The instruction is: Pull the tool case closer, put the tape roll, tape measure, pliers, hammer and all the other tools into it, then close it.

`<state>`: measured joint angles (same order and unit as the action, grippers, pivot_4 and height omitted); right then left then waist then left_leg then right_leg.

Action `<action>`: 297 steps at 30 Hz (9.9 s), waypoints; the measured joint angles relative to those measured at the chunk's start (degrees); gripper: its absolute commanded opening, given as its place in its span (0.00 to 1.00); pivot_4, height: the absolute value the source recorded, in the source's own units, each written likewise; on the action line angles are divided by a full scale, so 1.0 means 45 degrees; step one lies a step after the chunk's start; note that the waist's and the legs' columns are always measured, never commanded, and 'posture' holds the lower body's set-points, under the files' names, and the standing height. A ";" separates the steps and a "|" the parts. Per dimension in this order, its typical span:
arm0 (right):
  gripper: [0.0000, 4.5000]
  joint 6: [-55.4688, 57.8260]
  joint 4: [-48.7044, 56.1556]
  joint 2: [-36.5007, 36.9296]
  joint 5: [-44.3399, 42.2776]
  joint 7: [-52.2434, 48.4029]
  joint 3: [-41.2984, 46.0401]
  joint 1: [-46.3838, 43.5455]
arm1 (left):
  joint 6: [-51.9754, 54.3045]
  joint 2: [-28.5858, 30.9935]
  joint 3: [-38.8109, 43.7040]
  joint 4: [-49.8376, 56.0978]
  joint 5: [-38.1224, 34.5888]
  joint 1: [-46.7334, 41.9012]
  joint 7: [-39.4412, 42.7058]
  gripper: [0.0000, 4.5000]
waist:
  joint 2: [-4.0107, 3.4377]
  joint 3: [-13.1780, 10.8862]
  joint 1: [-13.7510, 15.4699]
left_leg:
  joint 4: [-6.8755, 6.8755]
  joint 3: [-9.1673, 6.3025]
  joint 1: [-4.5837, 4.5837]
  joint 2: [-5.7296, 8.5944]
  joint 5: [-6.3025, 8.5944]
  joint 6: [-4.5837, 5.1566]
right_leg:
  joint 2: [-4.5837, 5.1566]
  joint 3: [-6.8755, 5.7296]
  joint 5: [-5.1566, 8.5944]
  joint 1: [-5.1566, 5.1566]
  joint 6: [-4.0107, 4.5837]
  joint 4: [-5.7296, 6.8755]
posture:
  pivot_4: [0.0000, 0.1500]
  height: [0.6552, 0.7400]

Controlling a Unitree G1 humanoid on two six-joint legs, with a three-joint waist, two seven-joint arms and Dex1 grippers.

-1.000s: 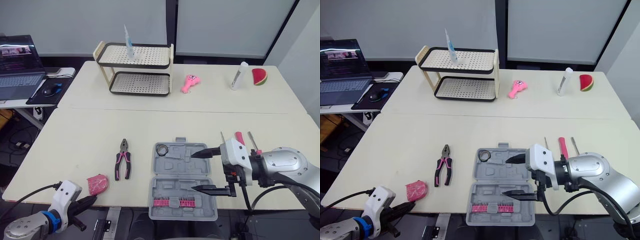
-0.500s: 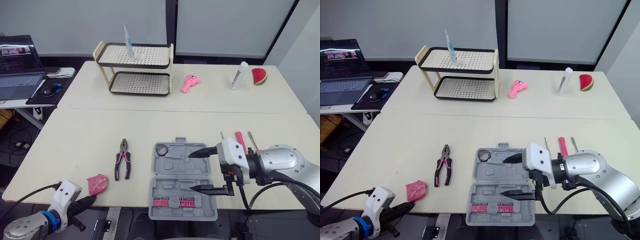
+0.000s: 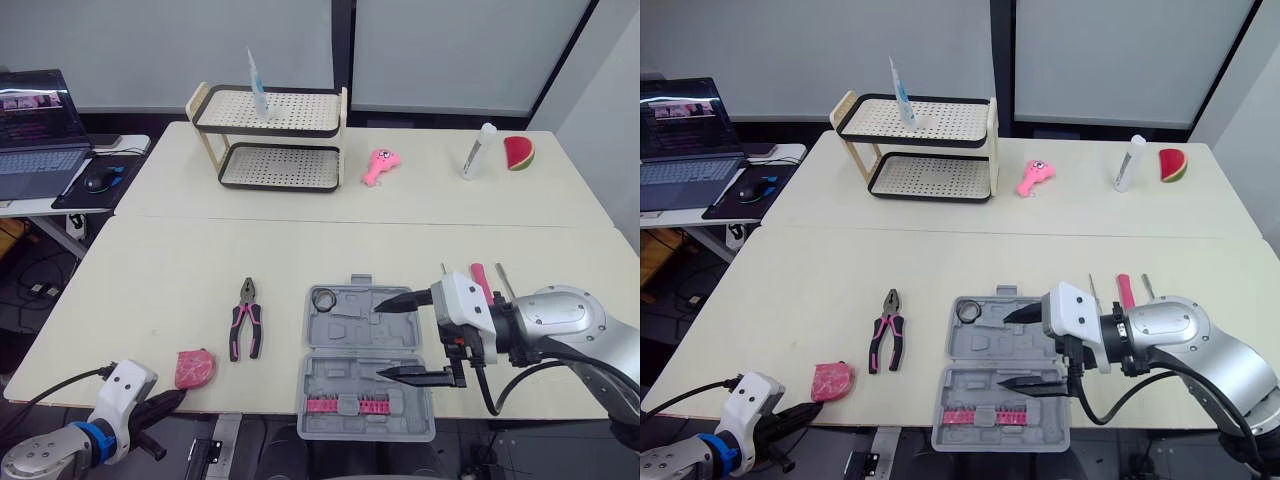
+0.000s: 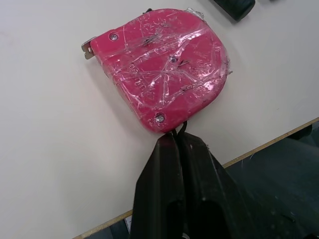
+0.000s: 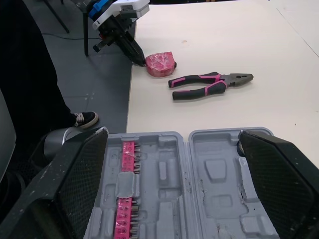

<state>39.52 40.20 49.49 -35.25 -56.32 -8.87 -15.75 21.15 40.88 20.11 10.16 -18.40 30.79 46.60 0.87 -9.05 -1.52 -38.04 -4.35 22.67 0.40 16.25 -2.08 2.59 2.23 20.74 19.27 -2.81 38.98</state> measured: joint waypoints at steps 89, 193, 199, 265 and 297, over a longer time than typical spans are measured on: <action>1.00 0.5437 0.0557 -0.1548 -0.3714 0.4115 0.1938 0.1270 | -0.1334 0.3537 -0.4787 0.1810 0.1143 -0.8657 0.4371 0.73 | 0.0035 -0.0036 -0.0036 | -0.0021 0.0025 0.0056 -0.0030 -0.0004 -0.0003 | -0.0117 0.0005 0.0007 0.0154 0.0010 0.0203 | 1.00 0.87; 0.18 0.7288 -0.6120 0.1317 -1.0950 1.0580 0.3494 0.4316 | 0.0440 0.1743 -0.6186 0.5314 -0.2046 -0.8090 0.5067 1.00 | -0.0002 -0.0058 0.0019 | -0.0016 0.0013 0.0045 -0.0018 -0.0005 -0.0001 | -0.0118 0.0021 0.0007 0.0019 0.0012 0.0012 | 1.00 0.87; 0.18 0.7797 -0.6476 0.0708 -1.0384 1.0580 0.3439 0.4184 | 0.0385 0.1742 -0.6273 0.5351 -0.2045 -0.8050 0.5070 1.00 | -0.0002 -0.0057 0.0021 | -0.0016 0.0014 0.0045 -0.0018 -0.0005 -0.0001 | -0.0118 0.0022 0.0007 0.0018 0.0012 0.0013 | 1.00 0.87; 0.99 -1.2125 -0.9199 0.1469 0.8051 -0.1218 -0.0220 0.5056 | -0.0924 0.1512 -0.6395 0.5285 -0.1658 -0.7348 0.4779 1.00 | -0.0030 -0.0044 0.0003 | -0.0022 0.0013 -0.0026 -0.0020 -0.0006 -0.0003 | -0.0118 0.0018 0.0007 -0.0046 0.0012 0.0011 | 1.00 0.87; 0.76 -1.1597 -0.8786 0.2131 0.8001 -0.0054 0.1623 0.6279 | -0.0942 0.1435 -0.6353 0.5206 -0.1465 -0.6940 0.4349 1.00 | -0.0018 -0.0033 0.0102 | -0.0022 0.0021 -0.0032 -0.0012 -0.0006 -0.0003 | -0.0107 0.0025 0.0006 -0.0051 0.0012 0.0014 | 1.00 0.87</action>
<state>-12.67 0.67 59.08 0.75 -56.56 -1.56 12.51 16.91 47.34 -8.48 33.59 -25.00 -0.44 66.17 0.79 -9.20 -1.06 -38.14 -4.25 22.53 0.34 16.22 -2.09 2.11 2.34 20.77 19.05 -2.76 39.05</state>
